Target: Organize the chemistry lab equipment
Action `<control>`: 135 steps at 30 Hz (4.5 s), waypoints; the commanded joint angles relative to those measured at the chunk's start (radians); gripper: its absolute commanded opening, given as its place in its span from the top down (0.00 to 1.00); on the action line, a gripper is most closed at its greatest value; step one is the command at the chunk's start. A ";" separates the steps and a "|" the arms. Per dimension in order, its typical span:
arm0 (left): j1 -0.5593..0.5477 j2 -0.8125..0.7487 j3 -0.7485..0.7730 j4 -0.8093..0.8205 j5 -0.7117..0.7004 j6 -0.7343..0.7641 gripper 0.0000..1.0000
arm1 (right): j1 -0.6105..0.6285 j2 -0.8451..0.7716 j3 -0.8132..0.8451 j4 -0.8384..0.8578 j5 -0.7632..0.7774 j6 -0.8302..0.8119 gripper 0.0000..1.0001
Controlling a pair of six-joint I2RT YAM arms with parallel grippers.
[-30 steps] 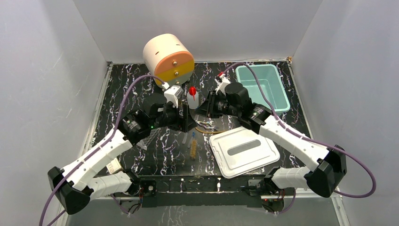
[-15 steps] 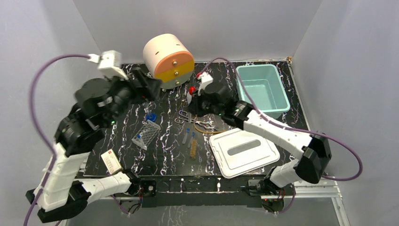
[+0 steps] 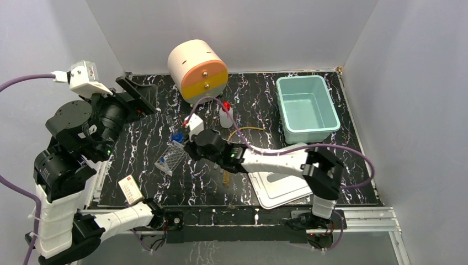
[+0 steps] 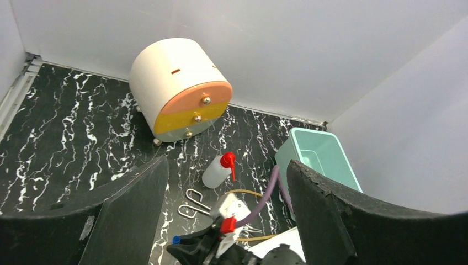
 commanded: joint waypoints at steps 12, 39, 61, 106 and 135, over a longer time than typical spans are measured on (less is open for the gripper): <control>0.001 0.052 0.114 -0.099 -0.121 0.037 0.19 | 0.028 0.280 0.184 0.389 0.005 -0.097 0.83; 0.001 0.065 0.131 -0.086 -0.159 0.069 0.16 | 0.096 0.330 0.012 0.749 -0.111 -0.198 0.85; 0.001 0.069 0.128 -0.077 -0.173 0.078 0.15 | 0.146 0.409 0.042 0.781 0.048 -0.274 0.86; 0.001 0.079 0.131 -0.058 -0.206 0.092 0.14 | 0.155 0.510 0.047 0.873 0.086 -0.317 0.81; 0.001 0.085 0.130 -0.047 -0.214 0.100 0.14 | 0.157 0.548 0.040 0.886 0.152 -0.226 0.77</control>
